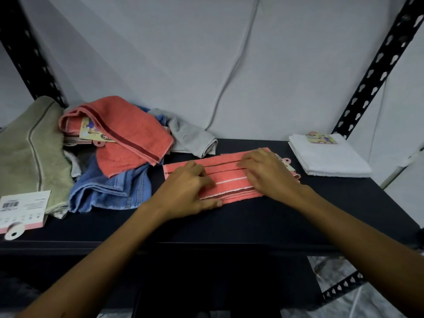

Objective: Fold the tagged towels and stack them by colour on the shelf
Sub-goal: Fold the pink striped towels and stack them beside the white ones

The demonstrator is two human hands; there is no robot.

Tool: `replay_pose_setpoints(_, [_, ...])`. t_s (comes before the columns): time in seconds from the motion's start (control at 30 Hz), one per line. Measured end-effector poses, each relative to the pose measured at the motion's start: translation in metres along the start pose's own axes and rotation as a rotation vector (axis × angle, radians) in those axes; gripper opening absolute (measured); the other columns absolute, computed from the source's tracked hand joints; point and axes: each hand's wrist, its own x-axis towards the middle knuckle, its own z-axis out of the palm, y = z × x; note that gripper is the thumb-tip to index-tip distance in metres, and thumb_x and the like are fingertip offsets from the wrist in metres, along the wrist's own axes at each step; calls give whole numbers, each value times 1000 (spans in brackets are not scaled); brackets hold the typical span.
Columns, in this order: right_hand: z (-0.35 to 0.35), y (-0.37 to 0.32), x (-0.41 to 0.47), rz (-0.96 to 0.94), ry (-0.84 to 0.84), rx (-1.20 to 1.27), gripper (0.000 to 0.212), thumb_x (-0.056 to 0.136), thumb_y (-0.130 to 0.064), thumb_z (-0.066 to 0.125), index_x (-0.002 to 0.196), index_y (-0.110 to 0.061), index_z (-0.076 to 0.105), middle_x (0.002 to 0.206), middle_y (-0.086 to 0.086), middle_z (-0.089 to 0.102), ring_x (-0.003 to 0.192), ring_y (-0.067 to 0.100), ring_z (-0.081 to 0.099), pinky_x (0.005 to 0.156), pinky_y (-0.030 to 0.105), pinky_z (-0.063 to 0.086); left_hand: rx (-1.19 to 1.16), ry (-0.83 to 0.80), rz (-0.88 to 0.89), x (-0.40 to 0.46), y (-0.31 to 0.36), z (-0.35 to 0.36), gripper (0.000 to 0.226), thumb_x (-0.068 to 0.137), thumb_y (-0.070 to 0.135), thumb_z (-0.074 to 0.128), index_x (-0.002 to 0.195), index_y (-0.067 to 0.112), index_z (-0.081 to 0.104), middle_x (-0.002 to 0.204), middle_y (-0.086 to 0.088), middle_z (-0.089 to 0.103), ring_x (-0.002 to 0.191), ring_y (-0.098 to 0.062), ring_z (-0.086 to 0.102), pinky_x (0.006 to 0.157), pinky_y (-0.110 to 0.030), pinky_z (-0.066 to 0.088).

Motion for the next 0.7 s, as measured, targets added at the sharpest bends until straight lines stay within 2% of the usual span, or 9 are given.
replay_pose_setpoints(0.07, [-9, -17, -3, -39, -58, 153, 19, 85, -13, 68, 103, -14, 74, 107, 1, 67, 102, 23, 59, 88, 39, 49, -10, -45, -10, -8, -1, -2, 59, 78, 70, 53, 109, 24, 70, 95, 3, 57, 92, -19, 53, 73, -32, 44])
replay_pose_setpoints(0.17, [-17, -30, -4, -85, -257, 270, 24, 90, -35, 66, 109, -21, 73, 111, -7, 67, 107, 12, 57, 90, 35, 49, -109, -15, -3, -12, -4, -4, 32, 87, 49, 61, 101, 23, 73, 88, 4, 61, 85, -18, 58, 72, -33, 47])
replay_pose_setpoints(0.23, [-18, -31, 0, -111, -338, 262, 29, 90, -38, 64, 113, -21, 71, 111, -7, 68, 106, 13, 60, 90, 37, 50, -186, -11, -15, -11, -5, -8, 28, 89, 43, 55, 92, 22, 73, 85, 5, 65, 81, -16, 59, 71, -36, 49])
replay_pose_setpoints(0.3, [-19, -30, 4, -104, -350, 227, 29, 91, -35, 63, 117, -21, 69, 113, -6, 68, 106, 15, 61, 89, 40, 50, -200, -2, -22, -8, -2, -11, 28, 91, 39, 51, 87, 19, 71, 83, 3, 67, 77, -18, 60, 68, -36, 49])
replay_pose_setpoints(0.43, [-18, -31, 5, -130, -291, 137, 34, 91, -17, 61, 125, -21, 65, 115, 0, 70, 105, 22, 63, 83, 40, 53, -117, 63, -41, -10, 3, -12, 32, 94, 43, 44, 92, 18, 64, 84, 0, 65, 78, -22, 60, 65, -38, 48])
replay_pose_setpoints(0.53, [-13, -32, -2, -197, -177, 72, 28, 88, -16, 58, 113, -15, 69, 94, 6, 74, 82, 27, 70, 61, 39, 57, -14, 43, -16, -17, 9, -9, 32, 85, 44, 66, 105, 19, 62, 95, 0, 62, 90, -22, 58, 64, -38, 50])
replay_pose_setpoints(0.63, [-4, -31, -16, -250, -84, 77, 24, 94, -18, 51, 107, -10, 71, 96, 7, 73, 83, 27, 71, 58, 41, 58, 40, 87, 18, -22, 15, -7, 23, 78, 29, 76, 93, 17, 62, 85, 0, 59, 80, -24, 60, 52, -30, 40])
replay_pose_setpoints(0.7, [2, -30, -25, -289, -8, 55, 21, 97, -15, 54, 106, -8, 72, 100, 8, 71, 87, 26, 68, 58, 40, 57, 59, 136, 60, -25, 15, -7, 12, 84, 26, 67, 87, 16, 62, 81, 0, 59, 72, -23, 59, 49, -27, 35])
